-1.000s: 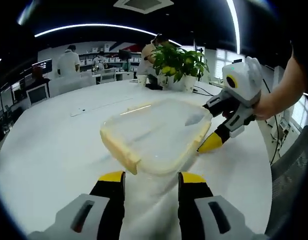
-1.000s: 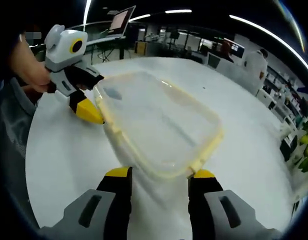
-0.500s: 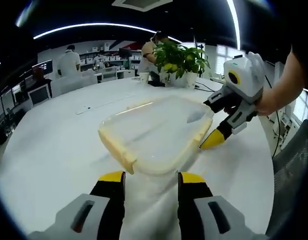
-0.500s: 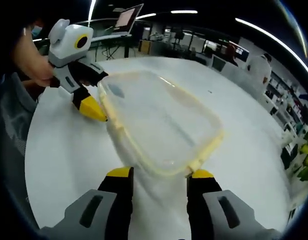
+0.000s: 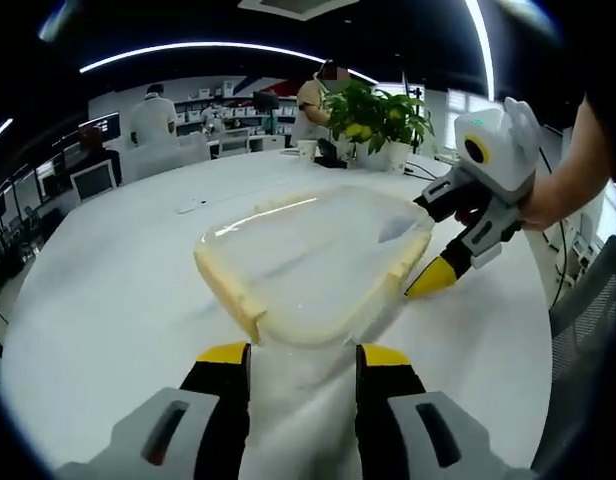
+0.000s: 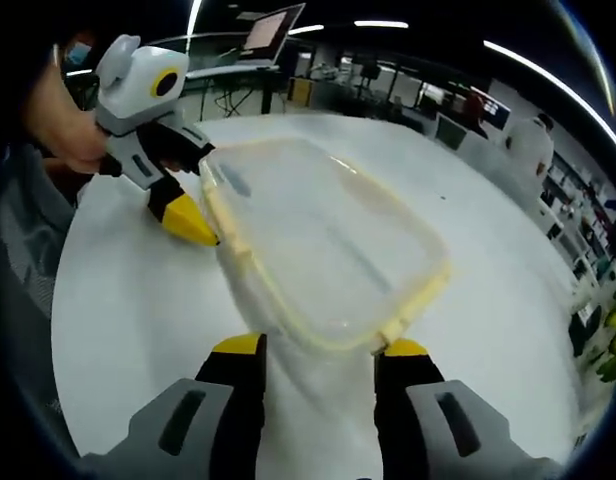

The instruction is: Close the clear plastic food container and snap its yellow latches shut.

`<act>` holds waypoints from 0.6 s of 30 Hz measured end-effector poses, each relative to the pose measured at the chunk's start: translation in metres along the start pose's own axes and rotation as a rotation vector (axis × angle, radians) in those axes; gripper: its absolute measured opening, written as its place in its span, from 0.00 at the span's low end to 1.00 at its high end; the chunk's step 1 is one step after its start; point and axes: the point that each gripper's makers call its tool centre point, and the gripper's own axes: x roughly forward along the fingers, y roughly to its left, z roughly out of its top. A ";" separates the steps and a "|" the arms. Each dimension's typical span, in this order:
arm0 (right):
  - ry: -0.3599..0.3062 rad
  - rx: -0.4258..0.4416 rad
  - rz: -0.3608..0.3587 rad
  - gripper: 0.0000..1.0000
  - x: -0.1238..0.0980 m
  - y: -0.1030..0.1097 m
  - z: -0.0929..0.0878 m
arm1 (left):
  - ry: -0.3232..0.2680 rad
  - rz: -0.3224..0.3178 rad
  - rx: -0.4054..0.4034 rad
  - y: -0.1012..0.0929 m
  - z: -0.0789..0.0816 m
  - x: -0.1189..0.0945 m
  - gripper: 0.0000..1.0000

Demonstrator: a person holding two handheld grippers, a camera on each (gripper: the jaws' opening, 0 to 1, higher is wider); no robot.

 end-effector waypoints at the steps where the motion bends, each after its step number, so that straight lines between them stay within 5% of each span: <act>1: -0.001 -0.001 0.001 0.39 0.001 0.002 0.002 | 0.005 0.007 0.009 0.004 -0.002 -0.002 0.36; 18: -0.020 0.000 0.017 0.38 0.023 0.021 0.031 | 0.019 0.055 0.008 0.040 -0.015 -0.020 0.36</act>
